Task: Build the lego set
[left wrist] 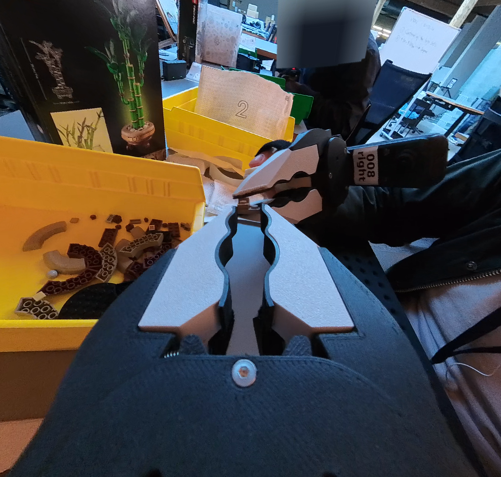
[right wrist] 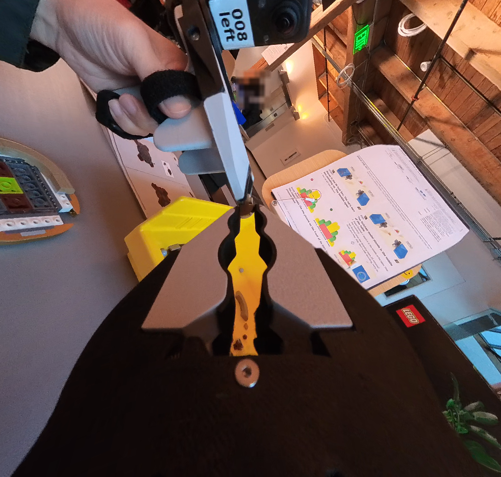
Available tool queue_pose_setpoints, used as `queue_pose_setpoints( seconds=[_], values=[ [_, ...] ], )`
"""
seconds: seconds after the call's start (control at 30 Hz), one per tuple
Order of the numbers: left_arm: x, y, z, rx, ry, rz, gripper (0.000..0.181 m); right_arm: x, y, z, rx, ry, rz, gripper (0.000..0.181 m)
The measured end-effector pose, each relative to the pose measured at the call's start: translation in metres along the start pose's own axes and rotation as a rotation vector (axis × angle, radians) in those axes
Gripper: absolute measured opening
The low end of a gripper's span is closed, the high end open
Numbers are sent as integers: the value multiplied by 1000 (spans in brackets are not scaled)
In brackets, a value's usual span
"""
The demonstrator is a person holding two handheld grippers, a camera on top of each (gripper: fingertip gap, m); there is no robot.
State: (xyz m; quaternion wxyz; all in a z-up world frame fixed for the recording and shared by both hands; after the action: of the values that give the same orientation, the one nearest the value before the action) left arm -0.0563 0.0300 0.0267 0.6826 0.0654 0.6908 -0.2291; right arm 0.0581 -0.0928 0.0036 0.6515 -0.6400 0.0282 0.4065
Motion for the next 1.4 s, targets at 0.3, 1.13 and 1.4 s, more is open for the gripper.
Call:
queue_pose_setpoints(
  seconds=[0.3, 1.13, 1.4],
  values=[
    [3, -5, 4, -35, 8, 102, 28, -3, -3, -2, 57, 10, -62, 7],
    [-2, -13, 1, 64, -25, 143, 15, -8, -12, -7, -37, -88, 215, 7],
    [-6, -18, -1, 48, 6, 210, 15, -2, -21, -7, -69, -142, 457, 7]
  ],
)
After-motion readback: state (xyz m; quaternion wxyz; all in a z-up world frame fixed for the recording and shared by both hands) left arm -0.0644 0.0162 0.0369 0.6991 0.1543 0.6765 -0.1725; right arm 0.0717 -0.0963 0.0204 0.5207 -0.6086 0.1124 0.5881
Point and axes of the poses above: each gripper's, where its closed fingertips meet, z out along the fingers, x out of its underside, y = z × x across the jaws, the point moved 10 cm from there along -z, back along the fingers, and after that the axes turned 13 degrees about -y, right-handed, at the moved point
